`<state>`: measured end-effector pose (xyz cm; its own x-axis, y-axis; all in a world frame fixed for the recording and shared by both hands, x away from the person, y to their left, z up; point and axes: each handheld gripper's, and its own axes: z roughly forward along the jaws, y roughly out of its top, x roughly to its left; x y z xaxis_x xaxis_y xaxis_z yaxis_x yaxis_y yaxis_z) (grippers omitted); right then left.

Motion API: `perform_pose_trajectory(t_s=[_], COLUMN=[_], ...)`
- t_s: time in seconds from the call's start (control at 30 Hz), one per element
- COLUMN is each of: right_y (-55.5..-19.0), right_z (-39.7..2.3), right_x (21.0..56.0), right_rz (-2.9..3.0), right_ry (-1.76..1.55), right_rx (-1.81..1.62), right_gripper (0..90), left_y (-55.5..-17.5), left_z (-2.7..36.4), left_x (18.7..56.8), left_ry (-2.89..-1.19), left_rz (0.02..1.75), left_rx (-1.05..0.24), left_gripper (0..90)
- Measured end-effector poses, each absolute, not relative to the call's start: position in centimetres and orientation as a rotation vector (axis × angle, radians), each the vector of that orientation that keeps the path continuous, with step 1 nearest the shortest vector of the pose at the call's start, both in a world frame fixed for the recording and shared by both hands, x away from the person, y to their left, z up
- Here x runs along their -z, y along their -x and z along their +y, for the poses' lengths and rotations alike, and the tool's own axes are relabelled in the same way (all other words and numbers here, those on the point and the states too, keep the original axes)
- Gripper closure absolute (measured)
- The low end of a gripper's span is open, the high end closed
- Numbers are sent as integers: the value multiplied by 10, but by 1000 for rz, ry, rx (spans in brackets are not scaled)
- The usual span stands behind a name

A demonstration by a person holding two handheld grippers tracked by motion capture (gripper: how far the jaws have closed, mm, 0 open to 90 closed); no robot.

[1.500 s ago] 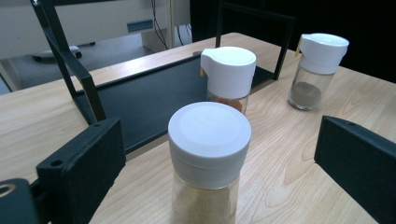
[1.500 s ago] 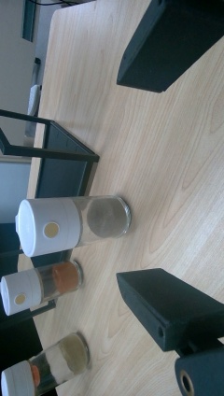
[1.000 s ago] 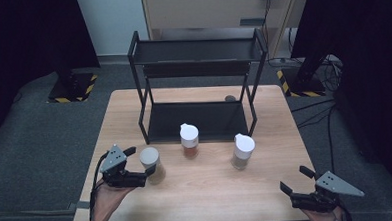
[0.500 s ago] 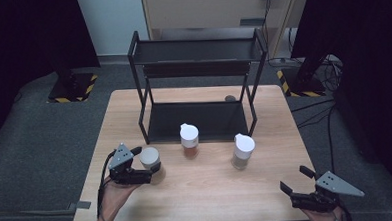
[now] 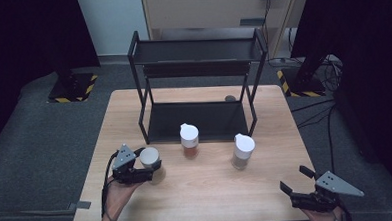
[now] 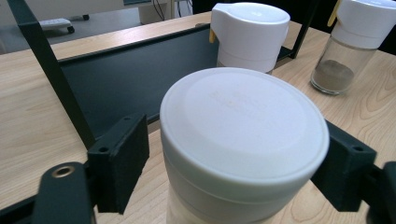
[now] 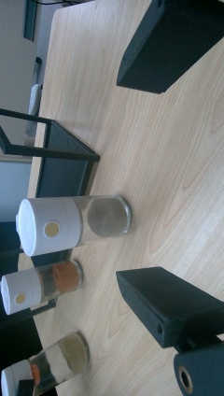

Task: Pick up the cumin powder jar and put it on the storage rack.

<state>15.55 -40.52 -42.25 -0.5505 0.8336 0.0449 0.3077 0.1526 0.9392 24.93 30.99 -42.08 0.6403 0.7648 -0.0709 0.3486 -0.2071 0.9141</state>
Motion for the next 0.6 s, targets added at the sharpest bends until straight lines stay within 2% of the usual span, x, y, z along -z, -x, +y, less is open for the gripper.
perform_pose_trajectory(t_s=[0.07, 0.23, 0.6], right_y=[-156, -156, -156], right_z=[-405, -405, -405], right_x=[422, 422, 423], right_rz=[1940, 1941, 1940], right_ry=[-1084, -1084, -1084], right_rx=[-1396, -1395, -1397], right_gripper=[75, 76, 77], left_y=[-249, -247, -243], left_z=[310, 306, 304], left_x=[423, 424, 425], left_ry=[-1803, -1809, -1801], left_rz=[889, 851, 861], left_rx=[-497, -526, -540], left_gripper=[219, 324, 329])
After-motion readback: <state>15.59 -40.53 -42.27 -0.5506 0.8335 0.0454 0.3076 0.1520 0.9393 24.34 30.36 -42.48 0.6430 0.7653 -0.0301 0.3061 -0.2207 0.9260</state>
